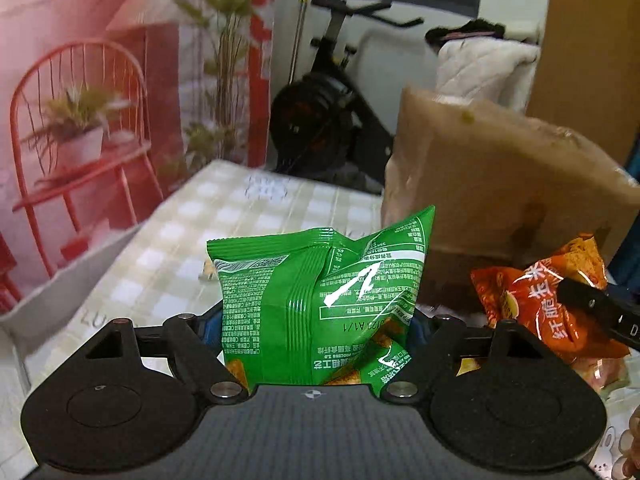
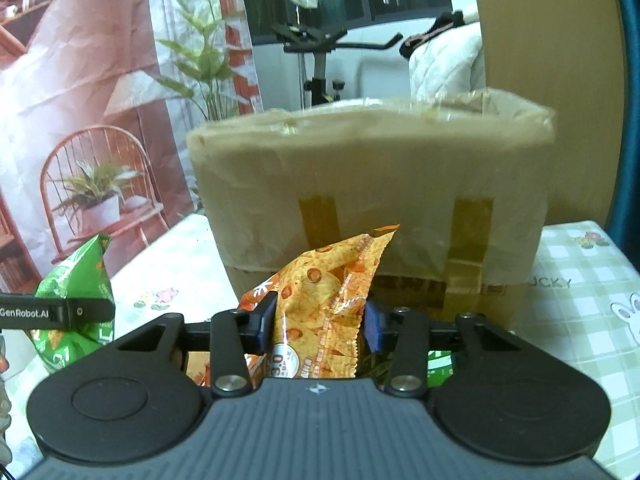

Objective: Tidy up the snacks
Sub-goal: 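Carry both bags over the box and open both tools to drop them in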

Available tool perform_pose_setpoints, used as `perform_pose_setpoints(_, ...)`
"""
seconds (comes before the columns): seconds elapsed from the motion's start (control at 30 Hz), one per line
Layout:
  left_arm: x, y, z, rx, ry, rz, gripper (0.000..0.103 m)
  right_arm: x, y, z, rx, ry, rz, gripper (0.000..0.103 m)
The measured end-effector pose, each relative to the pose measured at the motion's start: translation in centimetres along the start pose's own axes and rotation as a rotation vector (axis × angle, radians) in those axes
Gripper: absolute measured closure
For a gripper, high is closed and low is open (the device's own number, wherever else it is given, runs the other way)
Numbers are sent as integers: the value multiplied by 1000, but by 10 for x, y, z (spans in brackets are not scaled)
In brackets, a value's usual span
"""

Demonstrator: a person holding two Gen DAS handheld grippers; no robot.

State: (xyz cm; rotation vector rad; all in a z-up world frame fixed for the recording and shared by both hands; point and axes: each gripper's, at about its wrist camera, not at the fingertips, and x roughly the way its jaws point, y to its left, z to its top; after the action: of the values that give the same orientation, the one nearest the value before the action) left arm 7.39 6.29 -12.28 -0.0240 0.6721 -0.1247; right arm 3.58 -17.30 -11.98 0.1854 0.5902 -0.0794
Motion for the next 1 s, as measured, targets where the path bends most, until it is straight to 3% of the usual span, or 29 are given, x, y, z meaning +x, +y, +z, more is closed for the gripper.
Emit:
perform_pose_setpoints(0.3,-31,-33,27,73,-129,-30,20,-52,-12,16,15,-120,-39,58)
perform_pose_setpoints(0.6,-49,-79,81,133,-284,-79,20,-94,-33,71,-47,-295,-90,58)
perform_pose_setpoints(0.8,-34,-113,122,164,-353,-127,20,-80,-54,112,-107,-353,-159,58)
perform_pose_setpoints(1.0,-2,-138,152,147,-369,-139,20,-46,-66,139,-153,-364,-184,58)
